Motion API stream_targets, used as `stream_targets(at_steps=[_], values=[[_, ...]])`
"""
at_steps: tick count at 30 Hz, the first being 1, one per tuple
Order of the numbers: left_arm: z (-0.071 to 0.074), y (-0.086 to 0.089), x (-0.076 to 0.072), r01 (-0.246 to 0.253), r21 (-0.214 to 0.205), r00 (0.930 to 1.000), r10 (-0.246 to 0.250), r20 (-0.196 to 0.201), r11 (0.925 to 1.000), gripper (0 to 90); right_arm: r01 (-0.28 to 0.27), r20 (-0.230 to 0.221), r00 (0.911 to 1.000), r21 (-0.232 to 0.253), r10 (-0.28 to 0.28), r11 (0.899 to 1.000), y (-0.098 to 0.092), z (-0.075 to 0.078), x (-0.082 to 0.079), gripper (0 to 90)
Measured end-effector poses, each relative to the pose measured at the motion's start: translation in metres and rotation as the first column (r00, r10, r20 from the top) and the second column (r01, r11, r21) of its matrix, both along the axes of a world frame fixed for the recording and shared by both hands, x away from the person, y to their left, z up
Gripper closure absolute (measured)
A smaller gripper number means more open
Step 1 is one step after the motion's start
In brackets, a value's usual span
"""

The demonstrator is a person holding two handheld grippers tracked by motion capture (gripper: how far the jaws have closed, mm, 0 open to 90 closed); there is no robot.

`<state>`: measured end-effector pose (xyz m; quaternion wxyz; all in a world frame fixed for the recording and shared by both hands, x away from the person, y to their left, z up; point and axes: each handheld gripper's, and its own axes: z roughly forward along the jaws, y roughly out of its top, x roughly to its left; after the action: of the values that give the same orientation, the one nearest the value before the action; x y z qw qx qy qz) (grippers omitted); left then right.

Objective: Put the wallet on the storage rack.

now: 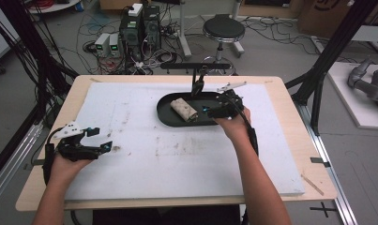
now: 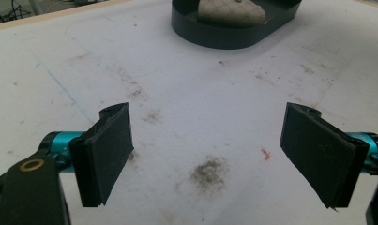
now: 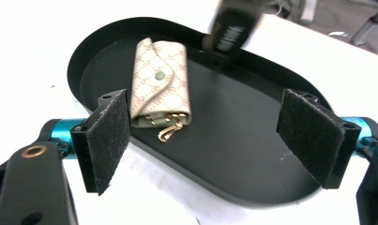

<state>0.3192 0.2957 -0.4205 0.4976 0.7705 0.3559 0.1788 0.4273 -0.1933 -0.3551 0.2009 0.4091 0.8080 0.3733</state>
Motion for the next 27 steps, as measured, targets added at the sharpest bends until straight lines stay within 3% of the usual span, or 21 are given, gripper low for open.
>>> stream_targets(at_steps=[9,10,13,22,27], values=[[0.0,-0.021,0.012,0.038,-0.003,0.9993,-0.038,0.004,0.9993,17.2,0.047,0.03,0.9984,0.034,-0.048,0.998,-0.045,-0.003,-0.031,18.7],[0.0,-0.024,0.014,0.038,-0.01,0.9993,-0.038,0.008,0.9992,17.2,0.063,0.042,0.997,0.045,-0.064,0.997,-0.059,-0.005,-0.041,18.7],[-0.001,-0.028,0.016,0.046,-0.015,0.9989,-0.046,0.008,0.9988,17.2,0.073,0.055,0.9955,0.065,-0.077,0.995,-0.072,-0.009,-0.053,18.7],[-0.007,-0.032,0.019,0.048,-0.005,0.9987,-0.048,-0.015,0.9988,17.1,0.12,0.052,0.9905,0.132,-0.127,0.984,-0.102,-0.036,-0.08,18.7],[-0.008,-0.033,0.021,0.039,-0.02,0.9992,-0.039,-0.009,0.9991,17.2,0.145,0.071,0.9842,0.199,-0.162,0.969,-0.116,-0.058,-0.094,18.7]])
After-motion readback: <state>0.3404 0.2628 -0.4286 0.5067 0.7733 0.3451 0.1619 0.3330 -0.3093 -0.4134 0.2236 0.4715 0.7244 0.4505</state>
